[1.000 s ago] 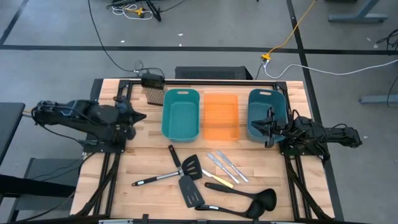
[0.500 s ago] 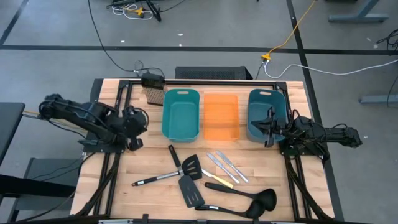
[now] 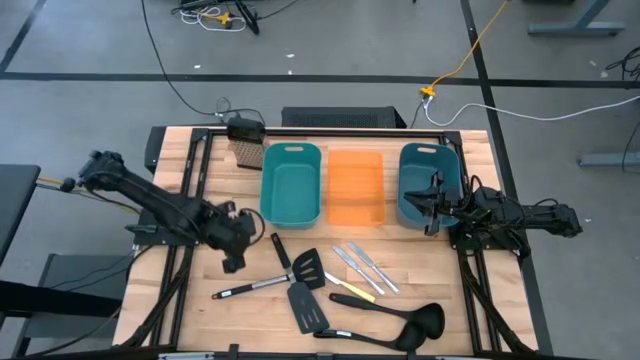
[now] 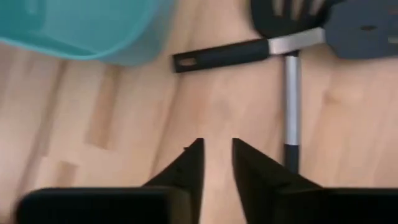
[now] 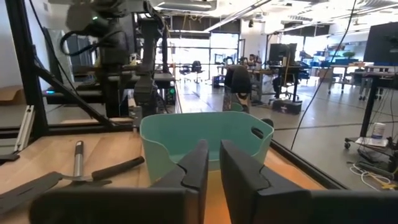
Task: Pick & Place Kitchen Items
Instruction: Put the top black spatula into the green bin
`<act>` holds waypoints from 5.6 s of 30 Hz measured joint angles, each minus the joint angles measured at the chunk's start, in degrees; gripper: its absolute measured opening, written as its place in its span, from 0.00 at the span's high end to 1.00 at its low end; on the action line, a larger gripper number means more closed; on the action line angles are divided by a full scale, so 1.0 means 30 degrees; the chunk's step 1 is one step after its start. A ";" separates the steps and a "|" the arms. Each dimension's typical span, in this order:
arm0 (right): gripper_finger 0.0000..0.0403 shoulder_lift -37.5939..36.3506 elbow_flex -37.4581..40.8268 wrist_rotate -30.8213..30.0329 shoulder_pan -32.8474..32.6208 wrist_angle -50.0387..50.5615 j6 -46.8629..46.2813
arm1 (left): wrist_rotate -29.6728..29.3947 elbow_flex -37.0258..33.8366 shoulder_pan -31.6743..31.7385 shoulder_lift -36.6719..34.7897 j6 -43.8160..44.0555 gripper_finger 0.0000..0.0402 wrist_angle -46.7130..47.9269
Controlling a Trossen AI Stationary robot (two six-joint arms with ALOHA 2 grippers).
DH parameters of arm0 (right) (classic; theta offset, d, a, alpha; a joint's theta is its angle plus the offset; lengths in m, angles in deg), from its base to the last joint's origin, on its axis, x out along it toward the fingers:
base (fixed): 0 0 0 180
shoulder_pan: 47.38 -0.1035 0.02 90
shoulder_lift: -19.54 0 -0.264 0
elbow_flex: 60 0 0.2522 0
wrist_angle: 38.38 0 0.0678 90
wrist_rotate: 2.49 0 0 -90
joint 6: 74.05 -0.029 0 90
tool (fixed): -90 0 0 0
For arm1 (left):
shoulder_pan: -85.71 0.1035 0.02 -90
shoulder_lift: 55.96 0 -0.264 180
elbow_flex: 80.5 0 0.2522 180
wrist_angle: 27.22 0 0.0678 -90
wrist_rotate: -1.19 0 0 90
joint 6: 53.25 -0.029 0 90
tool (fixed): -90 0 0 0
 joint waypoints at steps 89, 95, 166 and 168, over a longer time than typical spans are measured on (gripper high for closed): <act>0.83 0.0000 0.0000 -0.0050 -0.0007 -0.0035 0.0011 | 0.6451 0.2995 -0.2998 1.0656 -0.1109 0.79 0.1398; 0.83 0.0000 0.0000 -0.0054 -0.0003 -0.0035 0.0018 | 0.7109 0.4121 -0.2582 1.0636 -0.2051 0.79 0.4433; 0.83 0.0000 0.0000 -0.0054 -0.0004 -0.0035 0.0244 | 1.7615 0.6943 -0.0076 1.0585 -0.3431 0.79 0.7031; 0.83 0.0000 0.0000 -0.0054 -0.0001 -0.0035 0.0251 | 1.7656 0.6943 -0.0433 1.0585 -0.3619 0.79 0.7324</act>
